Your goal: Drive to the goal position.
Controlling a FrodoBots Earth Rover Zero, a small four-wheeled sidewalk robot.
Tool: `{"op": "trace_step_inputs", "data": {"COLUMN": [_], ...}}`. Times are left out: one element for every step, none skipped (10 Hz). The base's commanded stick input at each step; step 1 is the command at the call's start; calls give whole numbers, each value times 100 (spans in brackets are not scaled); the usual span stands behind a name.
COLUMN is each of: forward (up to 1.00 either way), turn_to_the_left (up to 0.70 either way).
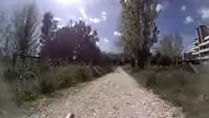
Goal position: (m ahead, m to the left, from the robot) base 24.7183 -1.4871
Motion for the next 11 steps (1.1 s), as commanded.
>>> {"op": "trace_step_inputs", "data": {"forward": [85, 85, 85, 85, 85, 85, 85, 85, 85, 85, 85], "turn_to_the_left": [0, -2, -14, -34, -21, 0, 0, -5, -27, -3, -1]}}
